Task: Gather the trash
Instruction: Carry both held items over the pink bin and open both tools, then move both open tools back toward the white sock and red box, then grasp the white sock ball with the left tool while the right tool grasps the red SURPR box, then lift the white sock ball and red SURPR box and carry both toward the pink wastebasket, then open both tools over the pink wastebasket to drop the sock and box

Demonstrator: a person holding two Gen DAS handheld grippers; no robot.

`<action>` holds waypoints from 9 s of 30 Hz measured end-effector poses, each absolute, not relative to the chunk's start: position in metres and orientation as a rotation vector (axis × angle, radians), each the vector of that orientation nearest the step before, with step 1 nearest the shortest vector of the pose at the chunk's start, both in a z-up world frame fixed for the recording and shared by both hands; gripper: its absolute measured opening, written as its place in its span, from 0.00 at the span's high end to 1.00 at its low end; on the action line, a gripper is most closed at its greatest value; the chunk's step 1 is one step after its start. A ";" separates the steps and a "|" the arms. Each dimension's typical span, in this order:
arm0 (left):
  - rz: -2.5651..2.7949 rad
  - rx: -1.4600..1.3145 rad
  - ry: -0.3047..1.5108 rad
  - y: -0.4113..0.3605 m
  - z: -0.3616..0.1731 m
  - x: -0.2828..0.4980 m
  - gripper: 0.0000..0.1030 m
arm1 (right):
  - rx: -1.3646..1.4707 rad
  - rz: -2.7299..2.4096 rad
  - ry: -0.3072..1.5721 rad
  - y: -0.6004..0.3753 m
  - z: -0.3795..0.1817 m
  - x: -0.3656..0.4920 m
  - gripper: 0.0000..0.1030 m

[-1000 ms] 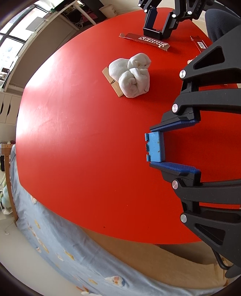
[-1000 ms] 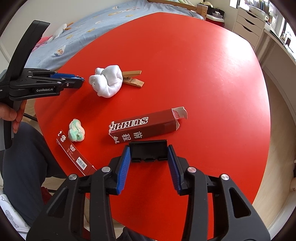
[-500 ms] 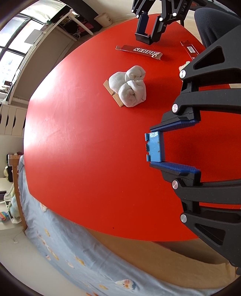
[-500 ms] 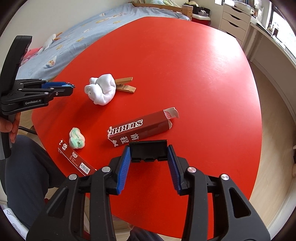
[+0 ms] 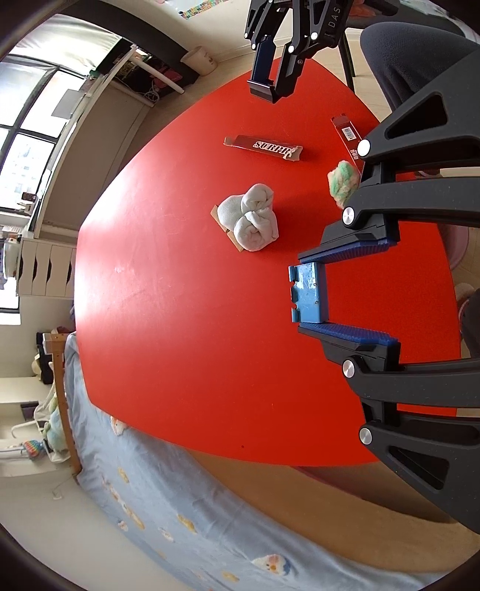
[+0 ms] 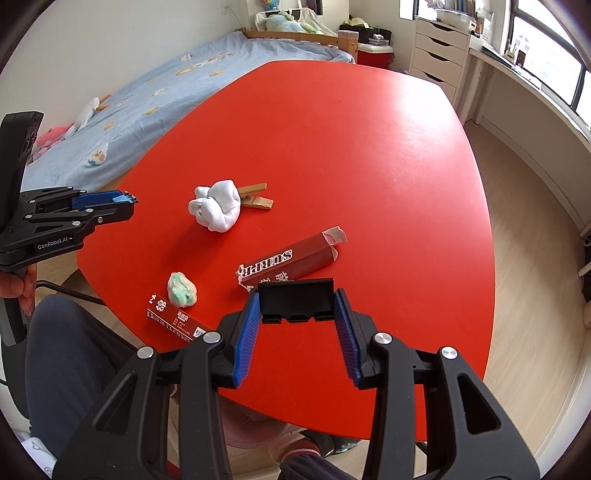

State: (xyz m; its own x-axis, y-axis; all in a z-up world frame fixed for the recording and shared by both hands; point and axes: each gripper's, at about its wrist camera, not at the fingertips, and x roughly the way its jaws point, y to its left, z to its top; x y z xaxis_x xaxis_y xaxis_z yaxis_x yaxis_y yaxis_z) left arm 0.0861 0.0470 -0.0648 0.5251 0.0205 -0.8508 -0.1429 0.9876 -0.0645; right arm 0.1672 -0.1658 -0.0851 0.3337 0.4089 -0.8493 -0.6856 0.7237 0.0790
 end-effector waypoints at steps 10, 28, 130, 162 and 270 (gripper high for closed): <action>0.019 -0.105 0.943 0.032 -0.038 0.051 0.69 | -0.264 0.732 0.912 -0.181 -0.050 0.129 0.61; -0.112 -0.083 0.873 0.000 -0.007 -0.005 0.69 | -0.237 0.774 0.844 -0.201 -0.017 0.051 0.61; -0.027 -0.224 0.960 0.033 -0.032 0.055 0.07 | -0.109 0.620 0.980 -0.185 -0.037 0.128 0.04; 0.171 -0.451 1.171 0.046 -0.106 0.180 0.07 | -0.057 0.451 1.182 -0.122 -0.122 0.207 0.04; -0.172 -0.111 0.952 -0.026 -0.025 -0.034 0.63 | -0.265 0.760 0.965 -0.205 -0.039 0.005 0.76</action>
State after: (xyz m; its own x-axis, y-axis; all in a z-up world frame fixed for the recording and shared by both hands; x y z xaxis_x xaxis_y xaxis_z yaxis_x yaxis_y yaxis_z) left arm -0.0344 -0.0263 -0.0251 0.5679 -0.1947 -0.7997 0.0967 0.9807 -0.1701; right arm 0.0052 -0.2050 -0.0392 0.3401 0.4632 -0.8184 -0.6872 0.7165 0.1199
